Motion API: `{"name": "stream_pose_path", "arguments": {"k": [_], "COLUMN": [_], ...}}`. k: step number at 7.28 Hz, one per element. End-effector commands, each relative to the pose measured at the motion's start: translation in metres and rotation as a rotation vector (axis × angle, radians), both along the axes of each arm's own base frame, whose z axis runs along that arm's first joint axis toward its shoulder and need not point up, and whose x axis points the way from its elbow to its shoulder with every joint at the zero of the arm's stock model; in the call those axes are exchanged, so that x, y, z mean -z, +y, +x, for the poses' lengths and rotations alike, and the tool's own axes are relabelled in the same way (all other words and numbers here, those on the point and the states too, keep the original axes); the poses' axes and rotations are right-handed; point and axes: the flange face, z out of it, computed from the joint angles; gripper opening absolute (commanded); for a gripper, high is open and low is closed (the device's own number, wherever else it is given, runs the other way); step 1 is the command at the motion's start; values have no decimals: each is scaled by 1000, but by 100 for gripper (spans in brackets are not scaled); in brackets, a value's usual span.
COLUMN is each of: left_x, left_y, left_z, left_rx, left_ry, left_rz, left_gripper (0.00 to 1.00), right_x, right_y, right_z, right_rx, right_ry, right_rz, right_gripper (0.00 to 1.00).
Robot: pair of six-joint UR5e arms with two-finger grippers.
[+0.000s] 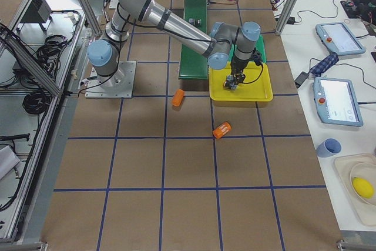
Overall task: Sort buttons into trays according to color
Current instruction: 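Lower the yellow-capped button into the yellow tray and release, then grasp the green-capped button at the belt end with the right gripper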
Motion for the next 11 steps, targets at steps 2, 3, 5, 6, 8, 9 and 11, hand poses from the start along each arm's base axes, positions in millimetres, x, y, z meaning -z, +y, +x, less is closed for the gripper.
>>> {"name": "stream_pose_path", "arguments": {"k": [2,3,5,6,8,9,11], "left_x": [1,8,-2,7,1,-2,3], "left_y": [-6,-5,-5,-5,-6,-6,-5], "left_z": [-1,-1,-1,-2,0,0,0], "left_rx": [-9,-9,-10,-9,-10,-9,-7], "left_ry": [11,12,10,10,-1,-1,-5], "left_rz": [-6,10,-11,6,-5,-13,-4], "left_gripper": [100,100,100,100,100,100,100], "right_x": [-38,-36,-32,-32,-30,-30,-20], "right_y": [62,81,132,154,170,172,166], "right_z": [26,40,71,86,142,153,184], "right_rx": [-6,0,26,50,83,106,56], "right_ry": [-54,-53,-50,-41,-6,1,8], "right_rz": [186,203,234,217,200,195,144], "right_gripper": [100,100,100,100,100,100,100]}}
